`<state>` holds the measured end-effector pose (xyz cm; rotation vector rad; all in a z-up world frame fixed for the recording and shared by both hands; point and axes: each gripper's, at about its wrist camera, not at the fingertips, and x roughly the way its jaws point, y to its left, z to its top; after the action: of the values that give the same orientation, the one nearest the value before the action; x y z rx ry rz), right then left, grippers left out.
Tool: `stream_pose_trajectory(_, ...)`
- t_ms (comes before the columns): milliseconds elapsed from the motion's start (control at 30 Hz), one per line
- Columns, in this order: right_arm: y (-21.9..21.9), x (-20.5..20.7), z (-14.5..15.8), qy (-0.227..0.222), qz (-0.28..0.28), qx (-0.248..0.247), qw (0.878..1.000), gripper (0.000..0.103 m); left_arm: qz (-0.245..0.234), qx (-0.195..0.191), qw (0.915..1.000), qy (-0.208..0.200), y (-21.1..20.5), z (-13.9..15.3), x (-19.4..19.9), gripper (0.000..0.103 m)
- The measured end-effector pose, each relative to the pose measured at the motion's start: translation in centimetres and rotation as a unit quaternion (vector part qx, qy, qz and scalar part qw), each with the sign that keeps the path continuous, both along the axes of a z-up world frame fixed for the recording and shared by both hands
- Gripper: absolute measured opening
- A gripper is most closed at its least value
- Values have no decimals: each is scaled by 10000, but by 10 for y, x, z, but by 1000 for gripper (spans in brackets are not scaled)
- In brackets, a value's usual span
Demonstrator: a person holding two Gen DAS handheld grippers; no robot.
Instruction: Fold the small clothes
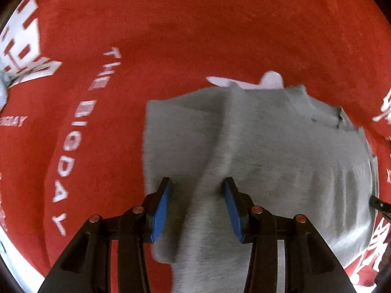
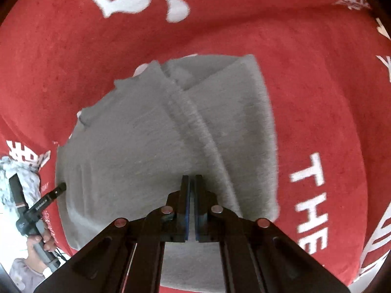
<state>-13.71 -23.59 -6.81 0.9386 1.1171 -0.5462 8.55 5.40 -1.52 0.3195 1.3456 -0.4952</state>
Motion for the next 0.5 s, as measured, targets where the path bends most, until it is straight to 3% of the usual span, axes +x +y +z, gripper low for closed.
stream_pose_trajectory(300,-1,-14,9,133,-158,-65,9998,1,-55,336,9992,-190,13,5,-2,47)
stream_pose_trajectory(500,12,-25,23,185,-294,-6,9994,6,-44,356,9993,76,27,12,-17,47)
